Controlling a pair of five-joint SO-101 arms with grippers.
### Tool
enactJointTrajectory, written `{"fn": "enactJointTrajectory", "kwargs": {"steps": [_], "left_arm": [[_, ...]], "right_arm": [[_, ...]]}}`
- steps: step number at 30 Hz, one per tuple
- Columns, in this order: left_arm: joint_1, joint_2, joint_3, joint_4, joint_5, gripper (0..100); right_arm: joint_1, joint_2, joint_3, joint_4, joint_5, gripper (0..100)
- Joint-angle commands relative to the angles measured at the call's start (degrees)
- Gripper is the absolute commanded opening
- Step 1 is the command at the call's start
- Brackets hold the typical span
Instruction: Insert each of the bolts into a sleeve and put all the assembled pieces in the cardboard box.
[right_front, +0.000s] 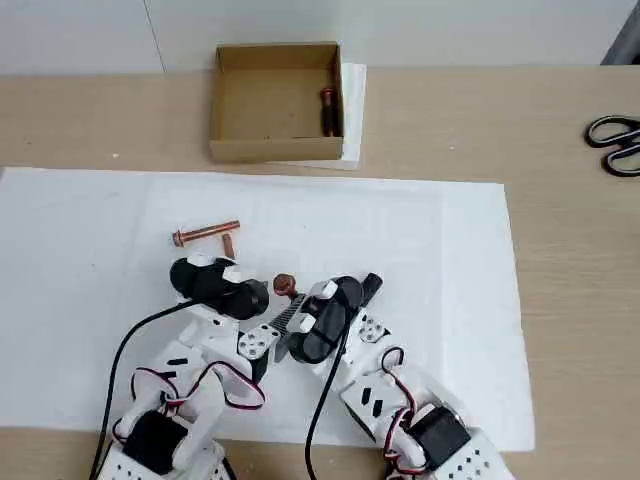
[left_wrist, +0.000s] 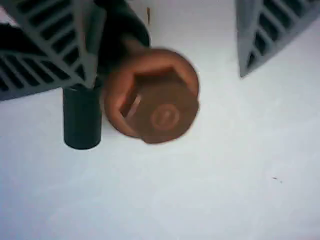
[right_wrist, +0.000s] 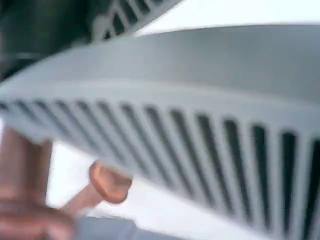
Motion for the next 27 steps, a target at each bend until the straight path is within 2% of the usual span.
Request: {"fn": "enactJointTrajectory", "kwargs": {"steps": [1,5,9,13,18,27], "left_arm": [[2.46,0.0,-1.63,1.93,1.14,18],[6.77,0.0,-5.05,3.6,3.16,9],[7.12,0.0,-5.85,3.34,2.99,3],[6.86,0.0,-5.85,3.34,3.25,7],[2.2,0.0,-6.2,3.25,2.99,15],[0.97,0.0,-9.98,3.52,2.81,15]], "right_arm": [[1.19,-1.27,-2.9,-1.98,0.35,0.3],[1.27,-1.27,-3.08,-1.98,0.35,0.3],[1.27,-1.27,-2.99,-1.98,0.35,0.3],[1.27,-1.27,-2.9,-1.98,0.35,0.3],[1.27,-1.27,-2.9,-1.98,0.35,0.3],[1.63,-1.27,-1.76,-1.98,0.35,0.3]]}}
